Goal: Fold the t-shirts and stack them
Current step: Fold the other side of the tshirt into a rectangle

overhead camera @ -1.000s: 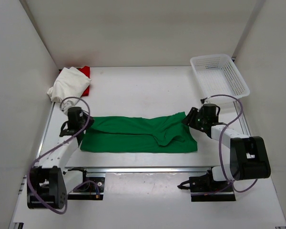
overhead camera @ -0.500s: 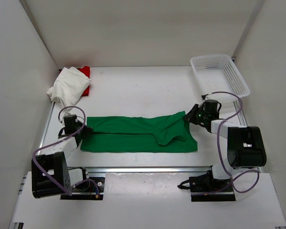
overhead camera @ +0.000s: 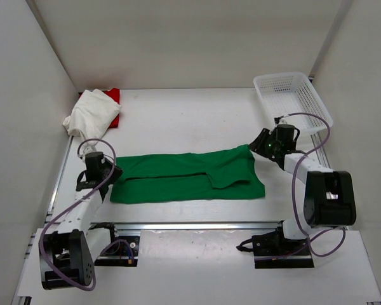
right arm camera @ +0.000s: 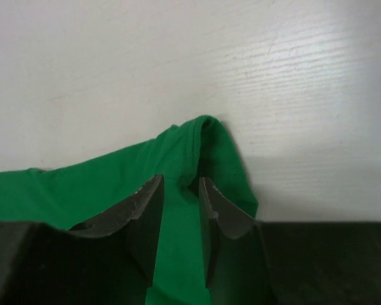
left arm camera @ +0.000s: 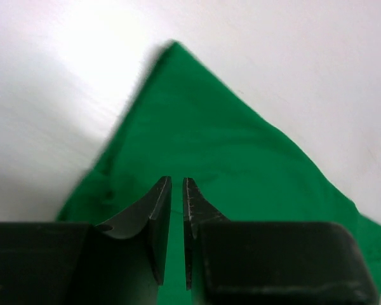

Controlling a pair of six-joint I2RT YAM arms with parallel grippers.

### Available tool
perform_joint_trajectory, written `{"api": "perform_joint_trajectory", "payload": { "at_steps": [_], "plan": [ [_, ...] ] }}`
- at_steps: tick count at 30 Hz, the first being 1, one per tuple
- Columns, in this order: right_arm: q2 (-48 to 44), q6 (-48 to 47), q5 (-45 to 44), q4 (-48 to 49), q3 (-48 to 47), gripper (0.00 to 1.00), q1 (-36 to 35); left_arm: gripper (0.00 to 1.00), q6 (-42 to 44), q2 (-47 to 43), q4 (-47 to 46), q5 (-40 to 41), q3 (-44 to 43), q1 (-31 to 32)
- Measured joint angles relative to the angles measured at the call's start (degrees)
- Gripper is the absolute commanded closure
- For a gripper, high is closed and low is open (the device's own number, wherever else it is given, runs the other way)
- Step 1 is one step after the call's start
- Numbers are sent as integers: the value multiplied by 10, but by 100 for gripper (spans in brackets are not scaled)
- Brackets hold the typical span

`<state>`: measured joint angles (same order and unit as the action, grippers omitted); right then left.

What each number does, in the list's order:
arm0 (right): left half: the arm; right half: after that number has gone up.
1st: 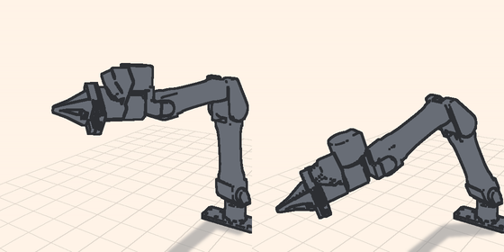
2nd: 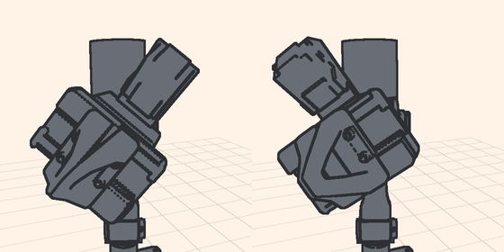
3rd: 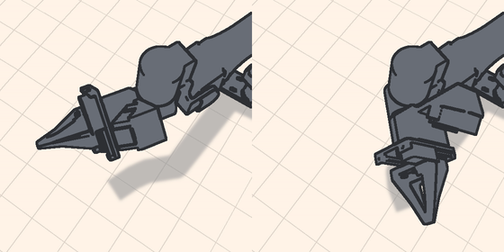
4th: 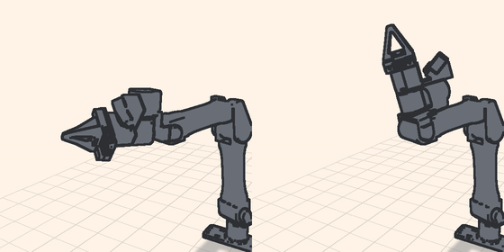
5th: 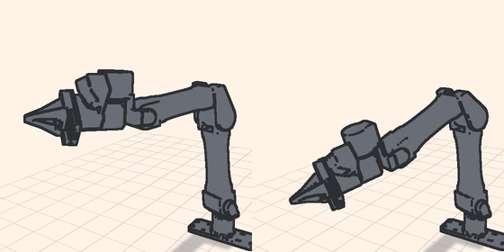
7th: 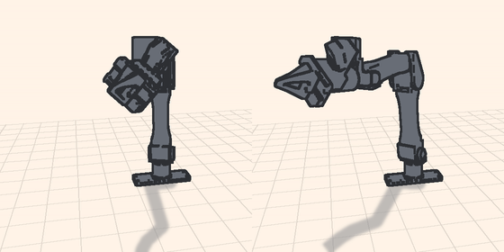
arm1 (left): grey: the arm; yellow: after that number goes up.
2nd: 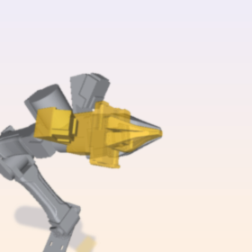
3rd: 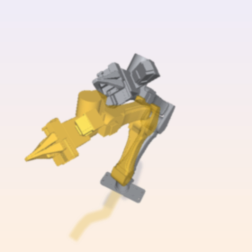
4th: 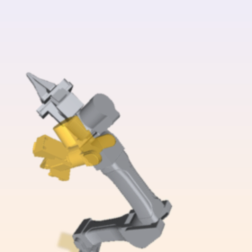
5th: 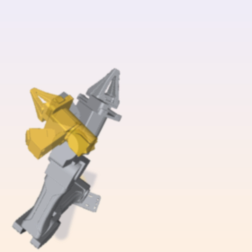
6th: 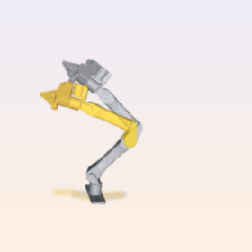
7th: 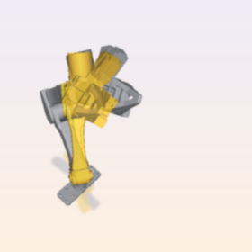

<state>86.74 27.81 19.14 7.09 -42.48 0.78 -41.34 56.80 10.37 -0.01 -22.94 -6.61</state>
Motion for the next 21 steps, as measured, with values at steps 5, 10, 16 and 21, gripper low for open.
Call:
{"api": "perform_joint_trajectory", "payload": {
  "at_steps": [5,10,16,21],
  "plan": [
    [-121,-6,-56,-22,63,89,-71,77,-1,37,-24,18,-44,129],
    [-229,-7,-113,-56,147,66,-127,77,6,136,-76,17,-99,268],
    [-307,-10,-180,-134,204,57,-132,76,15,191,-110,-4,-110,383],
    [-291,-4,-178,-139,211,65,-132,77,9,191,-151,-28,-93,431]
  ]
}}
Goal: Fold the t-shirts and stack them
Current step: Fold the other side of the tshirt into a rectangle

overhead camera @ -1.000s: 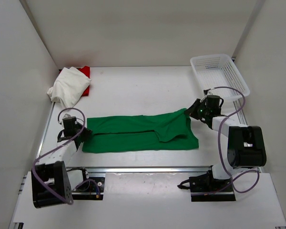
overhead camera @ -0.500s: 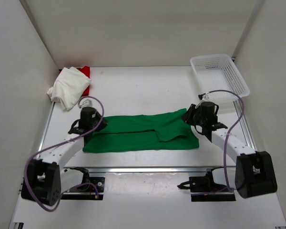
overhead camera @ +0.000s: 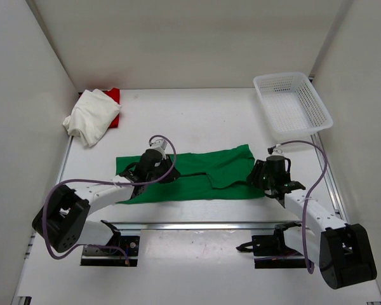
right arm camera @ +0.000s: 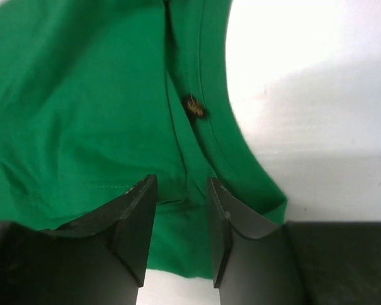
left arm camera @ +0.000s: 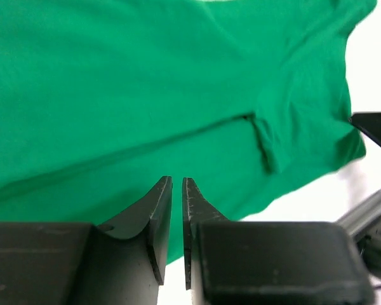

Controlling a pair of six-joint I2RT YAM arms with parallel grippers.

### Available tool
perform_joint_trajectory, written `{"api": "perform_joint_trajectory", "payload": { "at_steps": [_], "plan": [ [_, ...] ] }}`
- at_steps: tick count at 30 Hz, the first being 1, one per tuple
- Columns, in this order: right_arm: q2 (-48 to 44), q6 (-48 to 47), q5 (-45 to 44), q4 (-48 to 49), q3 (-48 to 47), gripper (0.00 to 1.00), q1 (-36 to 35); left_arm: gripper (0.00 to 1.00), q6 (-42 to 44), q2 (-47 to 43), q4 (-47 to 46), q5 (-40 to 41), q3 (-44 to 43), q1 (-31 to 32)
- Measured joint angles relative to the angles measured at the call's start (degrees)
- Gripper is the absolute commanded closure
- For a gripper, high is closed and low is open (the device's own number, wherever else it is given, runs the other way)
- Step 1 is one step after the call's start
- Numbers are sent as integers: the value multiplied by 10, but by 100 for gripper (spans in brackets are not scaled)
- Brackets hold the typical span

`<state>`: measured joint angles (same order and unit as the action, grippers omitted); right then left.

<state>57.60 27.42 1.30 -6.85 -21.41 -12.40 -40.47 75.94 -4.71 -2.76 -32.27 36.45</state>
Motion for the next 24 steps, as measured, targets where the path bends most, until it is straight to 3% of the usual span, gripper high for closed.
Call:
{"api": "perform_joint_trajectory", "payload": {
  "at_steps": [11,16,19,24],
  "plan": [
    [4,29,40,-4,16,62,-23,77,-15,0,-40,-18,48,65],
    [3,37,44,-14,14,69,-30,77,-18,4,-62,-29,48,96],
    [-14,42,32,-41,14,61,-36,77,-20,10,-70,-34,49,98],
    [-66,43,-7,-85,10,57,-55,78,-19,21,-77,-35,49,97]
  ]
}}
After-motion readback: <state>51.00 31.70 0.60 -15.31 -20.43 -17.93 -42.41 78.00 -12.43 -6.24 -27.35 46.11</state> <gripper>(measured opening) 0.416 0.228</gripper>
